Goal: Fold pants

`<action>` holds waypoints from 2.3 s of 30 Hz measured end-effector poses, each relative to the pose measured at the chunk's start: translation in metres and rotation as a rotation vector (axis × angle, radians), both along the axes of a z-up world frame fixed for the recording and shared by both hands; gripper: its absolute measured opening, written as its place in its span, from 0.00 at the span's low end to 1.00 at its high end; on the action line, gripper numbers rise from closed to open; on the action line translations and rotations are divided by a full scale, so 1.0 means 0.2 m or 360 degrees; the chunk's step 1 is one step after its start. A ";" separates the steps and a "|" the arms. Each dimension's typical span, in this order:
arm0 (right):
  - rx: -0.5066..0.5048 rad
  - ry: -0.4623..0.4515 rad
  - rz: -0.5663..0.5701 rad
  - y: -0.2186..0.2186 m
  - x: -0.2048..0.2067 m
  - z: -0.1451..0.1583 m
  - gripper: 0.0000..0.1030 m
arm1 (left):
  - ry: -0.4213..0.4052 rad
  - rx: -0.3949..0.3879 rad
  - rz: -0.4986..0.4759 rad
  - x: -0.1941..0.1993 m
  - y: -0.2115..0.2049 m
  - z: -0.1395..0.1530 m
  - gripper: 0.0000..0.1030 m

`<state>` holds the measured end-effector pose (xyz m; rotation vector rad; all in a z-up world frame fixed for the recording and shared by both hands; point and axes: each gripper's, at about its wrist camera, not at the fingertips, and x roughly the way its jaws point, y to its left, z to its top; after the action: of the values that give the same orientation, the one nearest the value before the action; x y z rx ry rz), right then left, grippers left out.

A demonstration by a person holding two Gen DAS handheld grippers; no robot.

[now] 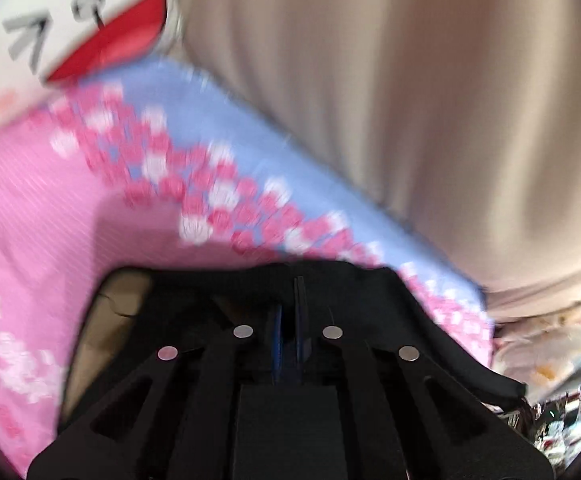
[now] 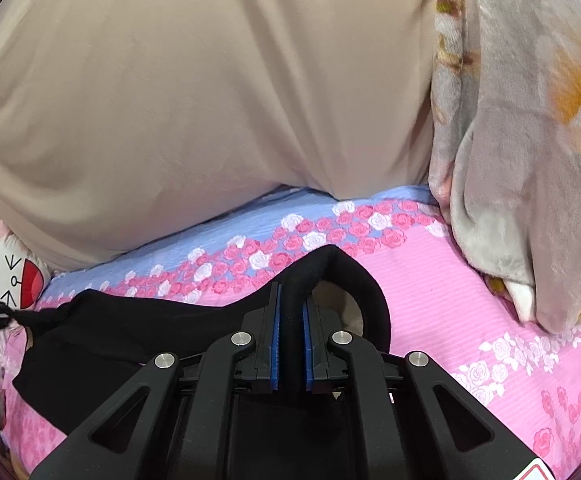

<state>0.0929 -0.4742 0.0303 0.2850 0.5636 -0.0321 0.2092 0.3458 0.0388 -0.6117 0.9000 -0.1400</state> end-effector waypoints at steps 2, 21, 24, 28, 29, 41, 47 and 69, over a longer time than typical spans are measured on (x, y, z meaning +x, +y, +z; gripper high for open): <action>-0.0031 -0.0025 0.0021 0.02 -0.04 0.03 0.07 | -0.0084 -0.0047 -0.0024 -0.19 0.08 0.13 0.03; 0.0105 0.0256 -0.0165 -0.25 -0.60 -0.46 0.44 | 0.0431 0.0274 0.0361 -0.78 0.26 -0.39 0.52; 0.0194 0.0137 -0.0222 -0.32 -0.74 -0.38 0.53 | 0.0288 0.0600 0.0513 -0.85 0.16 -0.16 0.72; 0.0527 0.0028 -0.0176 -0.43 -0.79 -0.33 0.54 | 0.0094 0.0596 0.0435 -0.89 -0.07 0.05 0.86; 0.0590 0.0049 -0.0138 -0.44 -0.74 -0.34 0.56 | 0.0073 0.0574 0.0392 -0.87 -0.13 0.06 0.88; -0.0124 -0.0050 0.0224 -0.05 -0.37 -0.07 0.06 | 0.0110 0.0476 -0.0173 -0.63 -0.89 -0.07 0.88; -0.0923 0.0201 0.0160 -0.03 -0.75 -0.33 0.39 | 0.0226 0.0417 -0.0122 -0.68 -0.86 -0.22 0.88; -0.0236 0.0166 -0.0023 -0.20 -0.42 -0.24 0.06 | 0.0227 0.0450 -0.0123 -0.65 -0.96 -0.21 0.92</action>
<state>0.0087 -0.5136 -0.0168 0.1434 0.6596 -0.1030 0.0783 0.1530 -0.0038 -0.3268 1.0598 -0.0369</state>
